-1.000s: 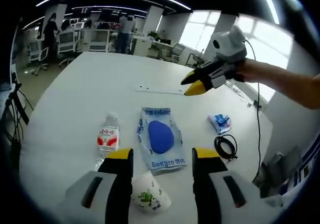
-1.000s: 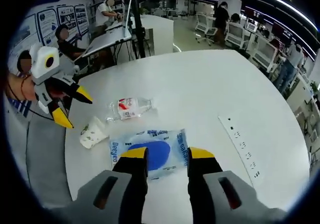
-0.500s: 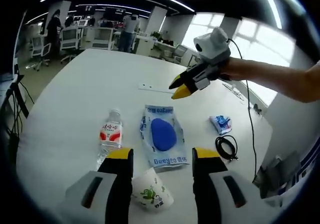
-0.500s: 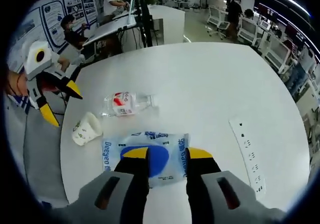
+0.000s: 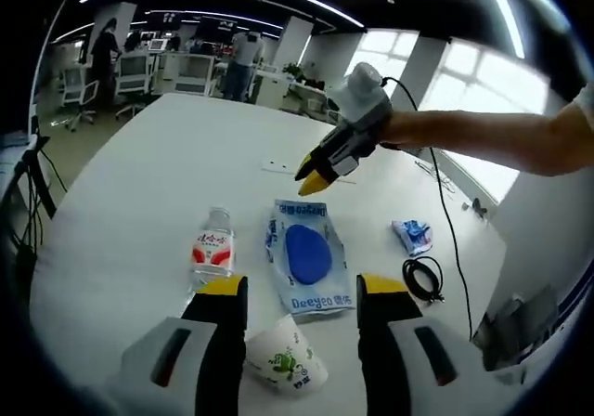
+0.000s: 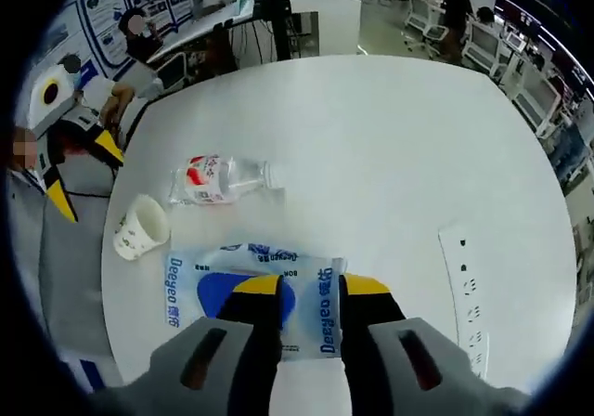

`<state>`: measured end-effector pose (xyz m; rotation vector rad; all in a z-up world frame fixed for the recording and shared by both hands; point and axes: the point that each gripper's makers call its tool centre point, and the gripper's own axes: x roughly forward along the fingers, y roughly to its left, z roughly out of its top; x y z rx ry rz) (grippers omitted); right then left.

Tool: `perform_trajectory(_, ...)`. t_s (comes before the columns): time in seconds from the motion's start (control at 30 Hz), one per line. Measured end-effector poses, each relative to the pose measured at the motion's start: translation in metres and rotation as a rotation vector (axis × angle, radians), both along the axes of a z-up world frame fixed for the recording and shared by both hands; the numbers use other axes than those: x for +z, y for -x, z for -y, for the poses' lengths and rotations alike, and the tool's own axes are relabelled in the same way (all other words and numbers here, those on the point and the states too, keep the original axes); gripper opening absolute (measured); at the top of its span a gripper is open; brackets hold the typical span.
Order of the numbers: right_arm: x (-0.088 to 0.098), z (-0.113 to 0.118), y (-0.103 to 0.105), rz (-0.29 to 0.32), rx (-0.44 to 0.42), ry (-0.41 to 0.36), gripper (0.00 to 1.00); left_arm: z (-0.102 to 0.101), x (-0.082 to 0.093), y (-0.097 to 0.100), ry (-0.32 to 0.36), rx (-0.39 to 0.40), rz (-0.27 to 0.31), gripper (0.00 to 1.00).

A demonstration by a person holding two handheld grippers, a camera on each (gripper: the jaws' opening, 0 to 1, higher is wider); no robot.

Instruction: Arrange the tabletop items into an orderly group along one side of the table until the central work area is clear of visible clutter.

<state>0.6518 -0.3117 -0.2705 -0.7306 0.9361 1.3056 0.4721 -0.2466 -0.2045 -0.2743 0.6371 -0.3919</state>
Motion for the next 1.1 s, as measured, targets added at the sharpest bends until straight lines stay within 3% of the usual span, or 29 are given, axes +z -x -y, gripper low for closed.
perform_trajectory(0.6,-0.042,-0.002,-0.018,-0.055,0.054,0.122,0.16,-0.007,-0.003,0.000,-0.001,0.016,0.017,0.47)
perform_trajectory(1.1,-0.059,-0.002,-0.019,-0.112,0.059,0.169,0.15,-0.011,-0.007,-0.001,0.000,0.028,0.026,0.46)
